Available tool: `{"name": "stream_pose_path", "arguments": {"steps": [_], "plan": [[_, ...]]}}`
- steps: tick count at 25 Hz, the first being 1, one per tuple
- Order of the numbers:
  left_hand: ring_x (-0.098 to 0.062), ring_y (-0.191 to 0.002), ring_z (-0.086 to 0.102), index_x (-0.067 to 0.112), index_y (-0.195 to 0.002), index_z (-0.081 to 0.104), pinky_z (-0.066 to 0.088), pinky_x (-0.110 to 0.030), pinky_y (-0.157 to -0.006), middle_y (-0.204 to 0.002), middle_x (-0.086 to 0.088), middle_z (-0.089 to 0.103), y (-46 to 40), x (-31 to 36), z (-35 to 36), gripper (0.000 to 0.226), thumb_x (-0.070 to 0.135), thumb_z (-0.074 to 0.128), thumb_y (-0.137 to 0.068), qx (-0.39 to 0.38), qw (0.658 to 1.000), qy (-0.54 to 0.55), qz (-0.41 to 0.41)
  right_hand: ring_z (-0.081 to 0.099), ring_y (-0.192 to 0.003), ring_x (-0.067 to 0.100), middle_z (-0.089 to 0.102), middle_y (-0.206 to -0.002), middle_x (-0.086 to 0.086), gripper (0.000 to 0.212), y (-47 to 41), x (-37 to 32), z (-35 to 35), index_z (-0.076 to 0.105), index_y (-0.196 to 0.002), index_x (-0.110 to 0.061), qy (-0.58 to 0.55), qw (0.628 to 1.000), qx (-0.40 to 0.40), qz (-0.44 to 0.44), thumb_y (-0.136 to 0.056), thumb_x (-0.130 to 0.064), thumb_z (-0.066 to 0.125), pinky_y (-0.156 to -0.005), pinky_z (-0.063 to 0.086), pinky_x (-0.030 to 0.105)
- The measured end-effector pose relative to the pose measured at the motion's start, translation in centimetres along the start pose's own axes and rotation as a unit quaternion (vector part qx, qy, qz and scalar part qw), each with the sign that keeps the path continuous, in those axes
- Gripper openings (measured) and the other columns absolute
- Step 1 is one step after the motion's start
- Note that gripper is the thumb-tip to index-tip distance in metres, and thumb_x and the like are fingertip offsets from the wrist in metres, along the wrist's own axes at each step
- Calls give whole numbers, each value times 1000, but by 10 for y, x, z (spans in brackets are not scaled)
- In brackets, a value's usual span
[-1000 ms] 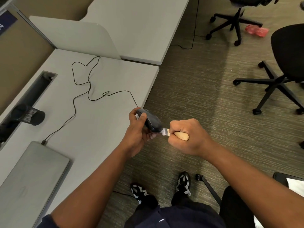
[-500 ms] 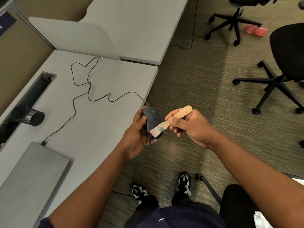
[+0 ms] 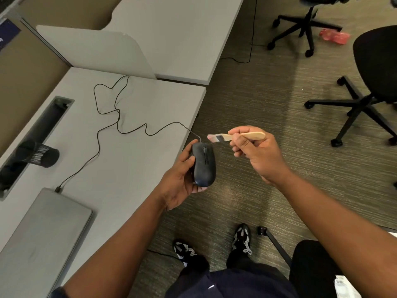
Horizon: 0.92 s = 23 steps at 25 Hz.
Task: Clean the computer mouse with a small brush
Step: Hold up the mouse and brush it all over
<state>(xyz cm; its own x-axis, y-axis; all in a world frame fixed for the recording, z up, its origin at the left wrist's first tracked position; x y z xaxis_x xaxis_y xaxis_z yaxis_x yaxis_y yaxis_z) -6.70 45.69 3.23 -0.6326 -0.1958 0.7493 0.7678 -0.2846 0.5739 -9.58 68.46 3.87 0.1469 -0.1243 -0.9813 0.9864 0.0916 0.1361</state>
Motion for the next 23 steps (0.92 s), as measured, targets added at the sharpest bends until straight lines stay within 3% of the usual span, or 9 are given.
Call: {"name": "stream_pose_path", "arguments": {"steps": [3, 5, 9, 14, 21, 23], "plan": [[-29, -110, 66, 47, -154, 39, 61, -41, -74, -148, -1, 54, -1, -1, 1, 56, 39, 45, -100, -19, 1000, 7, -6, 66, -82, 16, 74, -90, 8, 23, 3, -1, 5, 76, -108, -17, 60, 997, -50, -21, -94, -31, 66, -71, 58, 26], [-31, -108, 66, 48, -154, 39, 61, -41, -72, -152, -5, 51, -3, -2, -2, 51, 37, 41, -105, -19, 1000, 14, -8, 66, -78, 17, 74, -86, 7, 27, 3, -1, 6, 77, -106, -14, 92, 992, -80, -18, -93, -35, 65, -69, 58, 30], [-34, -118, 61, 46, -154, 41, 61, -45, -77, -154, -7, 46, -5, -2, -9, 47, 31, 35, -110, -5, 1000, 24, -4, 65, -70, 18, 72, -77, 10, 17, 4, -4, 4, 76, -100, -8, 71, 990, -120, 32, -101, -17, 63, -63, 54, 29], [-33, -116, 63, 45, -154, 41, 57, -49, -85, -146, -2, 55, -4, -2, -10, 51, 33, 50, -105, -20, 1000, -1, 6, 69, -76, 20, 75, -87, 14, 19, -2, -5, 15, 71, -110, -3, 3, 1000, -3, 10, -105, -9, 54, -67, 58, 28], [-32, -113, 63, 43, -154, 41, 59, -48, -82, -143, -1, 57, -5, -5, -11, 51, 30, 45, -105, -10, 1000, 6, 7, 66, -62, 23, 74, -73, 18, 23, 3, -9, 17, 74, -89, -2, 79, 995, -38, 46, -95, -7, 53, -55, 54, 32], [-32, -113, 63, 43, -154, 41, 59, -48, -83, -143, -2, 57, -5, -6, -12, 52, 31, 52, -105, -15, 1000, 3, 8, 67, -63, 21, 74, -73, 15, 22, 3, -10, 16, 74, -91, -3, 62, 998, -6, 29, -97, -5, 53, -55, 55, 30]]}}
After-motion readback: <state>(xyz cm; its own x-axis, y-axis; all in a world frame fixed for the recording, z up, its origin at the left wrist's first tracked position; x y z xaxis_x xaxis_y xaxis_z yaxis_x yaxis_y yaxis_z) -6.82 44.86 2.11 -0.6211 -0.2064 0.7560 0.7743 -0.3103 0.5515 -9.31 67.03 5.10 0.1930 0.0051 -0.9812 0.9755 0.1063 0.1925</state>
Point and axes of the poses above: each hand's wrist, its own y-axis away from the middle knuckle, its own z-axis out of the palm, x = y × z, the point moved 1 cm from there along -y, towards the middle knuckle
